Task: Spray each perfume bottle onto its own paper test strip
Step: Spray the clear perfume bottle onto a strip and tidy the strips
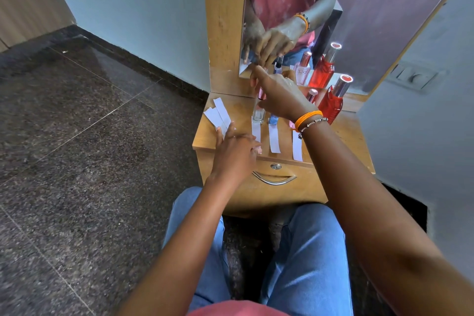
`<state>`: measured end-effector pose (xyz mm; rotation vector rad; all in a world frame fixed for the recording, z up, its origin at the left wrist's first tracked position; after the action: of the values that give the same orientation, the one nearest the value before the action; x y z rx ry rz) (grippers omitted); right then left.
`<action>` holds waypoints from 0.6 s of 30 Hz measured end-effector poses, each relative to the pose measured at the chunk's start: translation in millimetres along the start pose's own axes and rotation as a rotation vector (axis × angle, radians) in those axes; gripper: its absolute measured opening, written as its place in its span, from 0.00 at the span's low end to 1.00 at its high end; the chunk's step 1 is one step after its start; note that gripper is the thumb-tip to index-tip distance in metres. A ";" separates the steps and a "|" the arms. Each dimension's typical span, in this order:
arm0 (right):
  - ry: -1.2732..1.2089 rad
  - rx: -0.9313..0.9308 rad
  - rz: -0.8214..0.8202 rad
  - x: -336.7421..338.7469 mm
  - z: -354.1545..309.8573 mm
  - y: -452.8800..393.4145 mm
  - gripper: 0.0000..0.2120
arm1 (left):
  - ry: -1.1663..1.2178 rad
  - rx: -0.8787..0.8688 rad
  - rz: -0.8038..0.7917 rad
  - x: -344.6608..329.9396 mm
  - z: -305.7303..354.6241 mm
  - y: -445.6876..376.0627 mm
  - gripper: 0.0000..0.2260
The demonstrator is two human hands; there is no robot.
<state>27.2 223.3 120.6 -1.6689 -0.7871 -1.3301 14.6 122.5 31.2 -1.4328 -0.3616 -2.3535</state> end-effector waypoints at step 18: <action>-0.190 0.000 0.406 40.4 -60.6 26.6 0.11 | 0.388 0.335 0.308 54.8 -57.6 7.4 0.10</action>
<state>33.0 156.2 158.9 -1.8544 -0.5146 -0.9000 -51.3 83.7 54.1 -0.7952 -0.3736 -2.1293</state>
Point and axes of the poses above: each hand's wrist, its own y-axis away from the middle knuckle, its own x-axis out of the back of the hand, z = x × y, the point moved 10 cm from there along -y, towards the middle knuckle, and after that the axes turned 10 degrees about x, right-handed, at the moved point
